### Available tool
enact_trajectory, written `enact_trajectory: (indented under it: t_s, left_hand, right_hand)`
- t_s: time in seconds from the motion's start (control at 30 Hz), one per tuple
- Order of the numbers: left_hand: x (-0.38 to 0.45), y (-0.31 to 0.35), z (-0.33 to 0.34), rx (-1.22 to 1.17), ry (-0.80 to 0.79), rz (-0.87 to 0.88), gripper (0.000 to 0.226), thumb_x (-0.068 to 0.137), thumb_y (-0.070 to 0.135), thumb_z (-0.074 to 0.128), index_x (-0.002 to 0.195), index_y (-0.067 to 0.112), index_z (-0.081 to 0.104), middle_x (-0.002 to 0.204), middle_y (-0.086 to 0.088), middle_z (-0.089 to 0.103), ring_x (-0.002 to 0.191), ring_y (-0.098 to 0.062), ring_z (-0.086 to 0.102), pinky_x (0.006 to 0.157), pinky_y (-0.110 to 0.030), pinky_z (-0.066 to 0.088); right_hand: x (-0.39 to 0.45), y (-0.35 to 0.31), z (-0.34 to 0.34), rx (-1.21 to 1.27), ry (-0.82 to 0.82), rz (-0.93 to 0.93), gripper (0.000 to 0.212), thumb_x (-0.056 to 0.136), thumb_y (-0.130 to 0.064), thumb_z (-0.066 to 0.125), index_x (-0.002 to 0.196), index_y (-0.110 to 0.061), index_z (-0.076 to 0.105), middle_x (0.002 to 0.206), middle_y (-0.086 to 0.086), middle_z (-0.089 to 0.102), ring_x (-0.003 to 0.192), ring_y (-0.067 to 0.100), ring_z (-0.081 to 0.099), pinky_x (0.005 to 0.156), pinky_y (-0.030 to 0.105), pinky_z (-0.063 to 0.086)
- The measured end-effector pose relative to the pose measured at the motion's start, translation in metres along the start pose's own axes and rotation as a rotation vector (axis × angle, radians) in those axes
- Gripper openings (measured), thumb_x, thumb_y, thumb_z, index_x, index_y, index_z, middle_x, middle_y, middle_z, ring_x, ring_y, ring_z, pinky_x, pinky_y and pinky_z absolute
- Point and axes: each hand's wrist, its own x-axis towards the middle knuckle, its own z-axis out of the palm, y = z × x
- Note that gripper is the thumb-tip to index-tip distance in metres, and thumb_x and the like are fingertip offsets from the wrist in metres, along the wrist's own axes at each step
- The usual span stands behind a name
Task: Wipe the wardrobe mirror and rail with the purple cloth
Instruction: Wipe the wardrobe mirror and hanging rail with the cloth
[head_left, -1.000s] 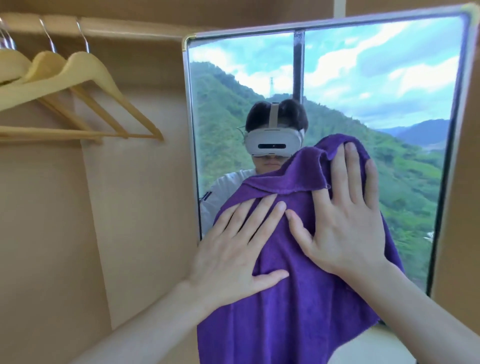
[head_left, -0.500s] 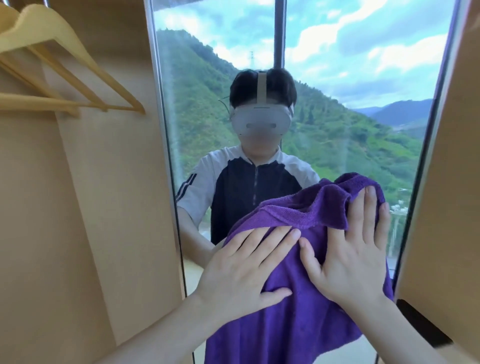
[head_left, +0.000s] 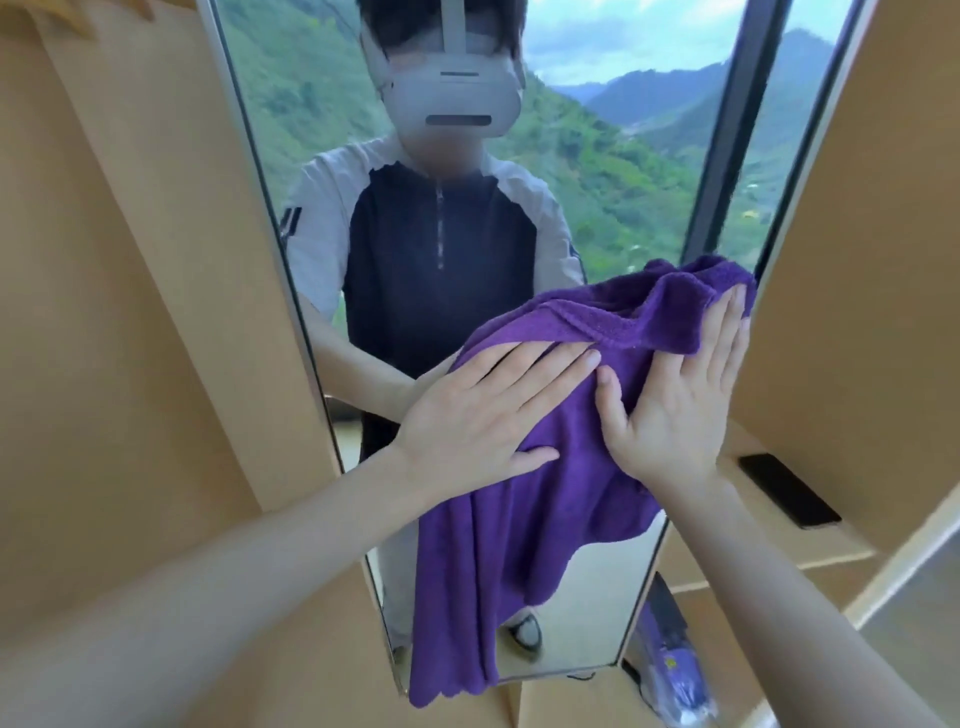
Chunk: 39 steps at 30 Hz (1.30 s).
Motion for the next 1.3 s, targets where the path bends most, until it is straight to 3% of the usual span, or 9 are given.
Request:
enact_trajectory:
  t_s: [0.23, 0.63, 0.87, 1.1, 1.3]
  left_hand:
    - [-0.002, 0.017, 0.001, 0.009, -0.054, -0.02, 0.092, 0.094, 0.065, 0.048, 0.162, 0.012, 0.017, 0.165, -0.004, 0.032, 0.143, -0.022, 0.028, 0.119, -0.036, 0.011]
    - [-0.033, 0.031, 0.006, -0.02, -0.079, -0.072, 0.085, 0.096, 0.061, 0.052, 0.162, 0.016, 0.023, 0.164, 0.0, 0.033, 0.139, -0.018, 0.033, 0.117, -0.032, 0.013]
    - [-0.056, 0.033, 0.01, -0.069, -0.107, -0.127, 0.083, 0.097, 0.06, 0.052, 0.162, 0.019, 0.023, 0.163, 0.003, 0.029, 0.136, -0.016, 0.033, 0.116, -0.03, 0.015]
    - [-0.076, 0.006, -0.004, -0.071, -0.1, -0.26, 0.089, 0.096, 0.07, 0.045, 0.164, 0.02, 0.014, 0.165, 0.003, 0.015, 0.135, -0.019, 0.036, 0.114, -0.032, 0.019]
    - [-0.097, -0.017, -0.009, -0.063, -0.054, -0.396, 0.093, 0.094, 0.07, 0.051, 0.163, 0.02, 0.015, 0.161, 0.001, 0.023, 0.135, -0.027, 0.039, 0.116, -0.038, 0.025]
  right_hand:
    - [-0.017, -0.005, 0.007, 0.127, -0.032, 0.09, 0.074, 0.099, -0.041, 0.042, 0.156, 0.0, 0.017, 0.16, 0.038, 0.017, 0.152, 0.051, 0.009, 0.126, 0.054, 0.004]
    - [-0.044, -0.006, 0.014, 0.216, -0.077, 0.109, 0.078, 0.1, -0.052, 0.04, 0.159, -0.009, 0.013, 0.162, 0.035, 0.012, 0.154, 0.046, 0.002, 0.126, 0.049, -0.004]
    - [-0.059, -0.025, 0.019, 0.239, -0.09, 0.128, 0.079, 0.093, -0.044, 0.049, 0.156, -0.006, 0.018, 0.159, 0.04, 0.016, 0.152, 0.045, 0.003, 0.126, 0.05, -0.004]
    - [-0.027, -0.035, 0.019, 0.227, -0.041, -0.102, 0.068, 0.093, -0.04, 0.053, 0.145, 0.0, 0.039, 0.158, 0.03, 0.021, 0.153, 0.038, 0.01, 0.126, 0.051, 0.002]
    - [0.0, -0.066, 0.018, 0.189, -0.001, -0.24, 0.054, 0.093, -0.037, 0.051, 0.137, -0.005, 0.046, 0.156, 0.029, 0.034, 0.153, 0.038, 0.021, 0.126, 0.051, 0.006]
